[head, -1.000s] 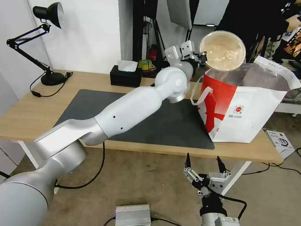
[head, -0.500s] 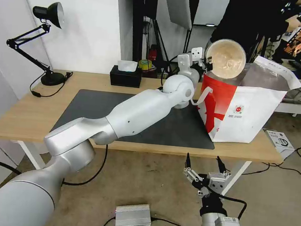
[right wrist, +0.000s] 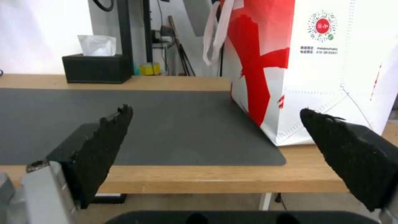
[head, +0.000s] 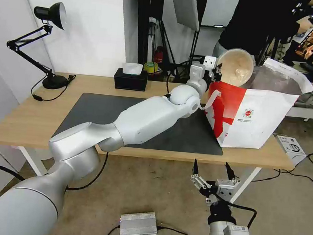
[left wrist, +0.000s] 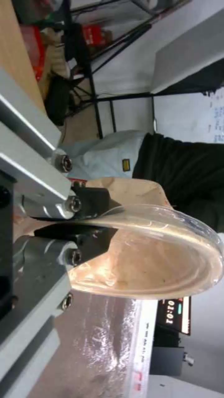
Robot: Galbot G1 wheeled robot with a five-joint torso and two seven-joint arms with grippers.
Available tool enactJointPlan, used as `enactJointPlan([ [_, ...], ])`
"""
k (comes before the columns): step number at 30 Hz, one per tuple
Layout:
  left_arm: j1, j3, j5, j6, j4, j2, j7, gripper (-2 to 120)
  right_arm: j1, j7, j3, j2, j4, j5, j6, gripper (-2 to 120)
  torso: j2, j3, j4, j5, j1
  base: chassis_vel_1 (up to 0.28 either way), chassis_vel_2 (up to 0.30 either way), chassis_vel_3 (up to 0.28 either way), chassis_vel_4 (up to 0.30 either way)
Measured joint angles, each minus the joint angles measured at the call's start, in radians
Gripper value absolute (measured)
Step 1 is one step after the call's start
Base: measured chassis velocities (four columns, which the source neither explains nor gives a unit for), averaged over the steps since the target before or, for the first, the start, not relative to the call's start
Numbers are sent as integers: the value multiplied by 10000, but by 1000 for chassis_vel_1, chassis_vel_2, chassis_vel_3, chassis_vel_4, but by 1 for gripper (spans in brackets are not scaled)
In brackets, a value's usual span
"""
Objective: Pick up the trash from the table and place it into the takeout bag.
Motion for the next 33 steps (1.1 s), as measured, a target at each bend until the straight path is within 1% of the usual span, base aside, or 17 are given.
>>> enactJointPlan([
  [3, 0, 53, 144, -3, 56, -34, 242, 1, 0, 0, 0, 0, 0, 0, 0, 100, 0, 0, 0, 0, 0, 0, 0, 0, 0],
  [9, 0, 95, 276, -67, 121, -78, 354, 1, 0, 0, 0, 0, 0, 0, 0, 100, 1, 1, 0, 0, 0, 0, 0, 0, 0],
  [12, -4, 110, 290, -157, 108, -78, 363, 14, 0, 0, 0, 0, 0, 0, 0, 100, 0, 0, 0, 0, 0, 0, 0, 0, 0],
  [13, -4, 110, 290, -157, 108, -78, 363, 14, 0, 0, 0, 0, 0, 0, 0, 100, 0, 0, 0, 0, 0, 0, 0, 0, 0],
  [16, -41, 110, 267, -231, 58, -76, 363, 25, 0, 0, 0, 0, 0, 0, 0, 100, 0, 0, 0, 0, 0, 0, 0, 0, 0],
  [17, -61, 109, 266, -263, 46, -73, 362, 30, 0, 0, 0, 0, 0, 0, 0, 100, 0, 1, 0, 0, 0, 0, 0, 0, 0],
  [18, -61, 109, 266, -263, 46, -73, 362, 30, 0, 0, 0, 0, 0, 0, 0, 100, 0, 1, 0, 0, 0, 0, 0, 0, 0],
  [21, -99, 30, 263, -296, -34, -81, 318, 46, 0, 0, 0, 0, 0, 0, 0, 100, 0, 0, 0, 0, 0, 0, 0, 0, 0],
  [23, -101, 11, 260, -299, -45, -87, 305, 47, 0, 0, 0, 0, 0, 0, 0, 100, 0, 0, 0, 0, 0, 0, 0, 0, 0],
  [24, -115, -35, 253, -323, -87, -105, 281, 56, 0, 0, 0, 0, 0, 0, 0, 100, 0, 0, 0, 0, 0, 0, 0, 0, 0],
  [25, -132, -43, 247, -331, -125, -105, 277, 61, 0, 0, 0, 0, 0, 0, 0, 100, 0, 0, -1, 0, 0, 0, 0, 0, 0],
  [27, -139, -44, 244, -331, -142, -105, 274, 62, 0, 0, 0, 0, 0, 0, 0, 100, 0, 1, 0, 0, 1, 0, 0, 0, 0],
  [28, -171, -32, 236, -337, -219, -88, 273, 71, 0, 0, 0, 0, 0, 0, 0, 100, 0, 0, -1, 0, 0, 0, 0, 0, 0],
  [30, -215, -8, 219, -342, -290, -65, 271, 79, 0, 0, 0, 0, 0, 0, 0, 100, 0, 0, 0, 0, 0, 0, 0, 0, 0],
  [31, -215, -8, 219, -342, -290, -65, 271, 79, 0, 0, 0, 0, 0, 0, 0, 100, 0, 0, 0, 0, 0, 0, 0, 0, 0],
  [32, -230, -2, 215, -343, -302, -62, 270, 82, 0, 0, 0, 0, 0, 0, 0, 100, 0, 0, 0, 0, 0, 0, 0, 0, 0],
  [33, -266, 5, 209, -346, -335, -61, 265, 91, 0, 0, 0, 0, 0, 0, 0, 100, 0, 0, 0, 0, 1, 0, 0, 0, 0],
])
